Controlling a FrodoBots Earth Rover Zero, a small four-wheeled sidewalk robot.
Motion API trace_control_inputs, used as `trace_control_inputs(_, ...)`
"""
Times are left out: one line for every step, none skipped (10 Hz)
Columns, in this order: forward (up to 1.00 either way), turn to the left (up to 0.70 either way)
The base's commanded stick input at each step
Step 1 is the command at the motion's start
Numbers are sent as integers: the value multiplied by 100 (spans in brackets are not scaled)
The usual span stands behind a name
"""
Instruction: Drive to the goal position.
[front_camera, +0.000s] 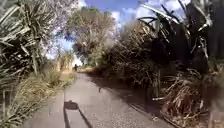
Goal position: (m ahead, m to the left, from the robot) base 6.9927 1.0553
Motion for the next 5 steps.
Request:
trace_control_inputs(70, 35)
trace_control_inputs(70, 35)
trace_control_inputs(70, 35)
trace_control_inputs(70, 35)
trace_control_inputs(70, 35)
